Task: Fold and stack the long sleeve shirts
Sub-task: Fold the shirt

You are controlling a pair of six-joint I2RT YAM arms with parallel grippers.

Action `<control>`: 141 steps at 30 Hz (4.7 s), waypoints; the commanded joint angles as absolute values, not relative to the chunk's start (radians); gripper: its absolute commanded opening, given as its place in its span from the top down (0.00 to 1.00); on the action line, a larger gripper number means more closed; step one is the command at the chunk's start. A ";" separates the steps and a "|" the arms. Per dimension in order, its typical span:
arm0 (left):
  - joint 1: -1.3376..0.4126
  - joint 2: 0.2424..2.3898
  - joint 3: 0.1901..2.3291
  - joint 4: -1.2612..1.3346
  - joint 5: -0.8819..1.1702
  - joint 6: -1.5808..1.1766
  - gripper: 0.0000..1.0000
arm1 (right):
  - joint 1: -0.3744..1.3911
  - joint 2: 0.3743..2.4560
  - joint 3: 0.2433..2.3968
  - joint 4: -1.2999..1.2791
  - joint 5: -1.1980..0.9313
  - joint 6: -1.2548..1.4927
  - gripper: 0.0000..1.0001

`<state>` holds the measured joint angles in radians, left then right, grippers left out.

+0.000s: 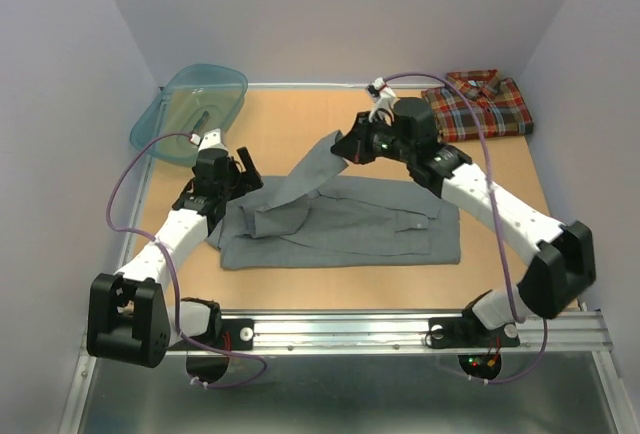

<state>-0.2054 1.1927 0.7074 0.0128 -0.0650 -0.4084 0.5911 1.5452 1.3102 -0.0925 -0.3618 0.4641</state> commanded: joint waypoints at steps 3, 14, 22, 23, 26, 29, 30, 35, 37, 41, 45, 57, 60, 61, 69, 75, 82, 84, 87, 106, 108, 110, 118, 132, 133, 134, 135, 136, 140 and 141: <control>-0.196 1.152 0.707 0.040 -0.080 -0.402 0.04 | 0.603 1.334 1.112 -0.262 -0.376 0.425 0.99; -0.196 1.212 0.756 0.028 -0.008 -0.489 0.04 | 0.604 1.054 0.974 -0.598 -0.437 0.449 0.99; -0.199 1.340 0.836 0.049 0.078 -0.517 0.05 | 0.609 0.979 0.865 -0.724 -0.534 0.531 1.00; -0.199 1.354 0.836 0.058 0.087 -0.518 0.05 | 0.607 0.974 0.844 -0.729 -0.544 0.544 0.99; -0.199 1.400 0.839 0.077 0.109 -0.528 0.04 | 0.611 0.985 0.827 -0.735 -0.564 0.557 0.99; -0.199 1.446 0.844 0.084 0.115 -0.531 0.05 | 0.620 1.017 0.827 -0.735 -0.580 0.571 0.99; -0.199 1.457 0.844 0.084 0.112 -0.531 0.04 | 0.623 1.026 0.833 -0.735 -0.580 0.574 0.99; -0.199 1.473 0.847 0.048 0.054 -0.511 0.04 | 0.624 1.071 0.923 -0.738 -0.413 0.644 0.99; -0.199 1.447 0.847 0.043 0.019 -0.486 0.04 | 0.624 1.107 0.975 -0.738 -0.315 0.687 1.00; -0.198 1.417 0.850 0.038 -0.060 -0.457 0.04 | 0.623 1.182 1.043 -0.744 -0.183 0.718 0.99; -0.198 1.427 0.857 0.008 -0.087 -0.451 0.04 | 0.598 1.258 1.109 -0.746 -0.106 0.738 0.99; -0.198 1.230 0.835 0.002 -0.097 -0.390 0.04 | 0.350 1.364 1.152 -0.739 -0.031 0.811 0.99; -0.198 1.200 0.825 -0.021 -0.081 -0.388 0.04 | 0.334 1.417 1.164 -0.727 -0.003 0.825 0.95; -0.198 1.192 0.824 -0.028 -0.077 -0.388 0.04 | 0.327 1.439 1.169 -0.721 -0.005 0.827 0.94; -0.198 1.160 0.798 -0.071 -0.061 -0.394 0.04 | 0.270 1.591 1.239 -0.663 0.106 0.812 0.58; -0.198 1.140 0.753 -0.101 -0.054 -0.408 0.04 | 0.152 1.594 1.233 -0.629 0.141 0.707 0.32; -0.198 1.121 0.707 -0.123 -0.055 -0.413 0.04 | 0.152 1.529 1.138 -0.490 -0.110 0.390 0.31; -0.198 1.121 0.701 -0.120 -0.055 -0.407 0.04 | 0.152 1.520 1.088 -0.424 -0.205 0.344 0.31; -0.198 1.123 0.693 -0.107 -0.057 -0.394 0.04 | 0.152 1.541 1.046 -0.338 -0.296 0.311 0.32; -0.198 1.140 0.672 -0.057 -0.091 -0.379 0.04 | 0.153 1.761 1.009 -0.270 -0.380 0.391 0.48; -0.198 1.143 0.672 -0.055 -0.089 -0.379 0.04 | 0.152 1.764 1.005 -0.270 -0.412 0.388 0.50; -0.198 1.147 0.675 -0.054 -0.084 -0.380 0.04 | 0.155 1.763 1.000 -0.268 -0.435 0.380 0.50; -0.198 1.158 0.678 -0.051 -0.077 -0.379 0.04 | 0.156 1.753 0.996 -0.272 -0.506 0.348 0.58; -0.198 1.158 0.678 -0.049 -0.067 -0.377 0.04 | 0.160 1.767 0.986 -0.272 -0.404 0.284 0.65; -0.198 1.157 0.678 -0.049 -0.069 -0.377 0.04 | 0.160 1.776 0.986 -0.273 -0.396 0.279 0.65; -0.198 1.157 0.678 -0.049 -0.064 -0.376 0.04 | 0.158 1.779 0.988 -0.273 -0.381 0.270 0.65; -0.198 1.157 0.678 -0.049 -0.064 -0.376 0.04 | 0.160 1.784 0.988 -0.272 -0.380 0.268 0.65; -0.198 1.157 0.678 -0.049 -0.064 -0.377 0.04 | 0.161 1.789 0.991 -0.273 -0.385 0.264 0.65; -0.198 1.157 0.680 -0.048 -0.064 -0.377 0.04 | 0.164 1.805 0.997 -0.272 -0.402 0.253 0.73; -0.198 1.157 0.678 -0.049 -0.064 -0.377 0.04 | 0.164 1.804 0.996 -0.273 -0.408 0.255 0.78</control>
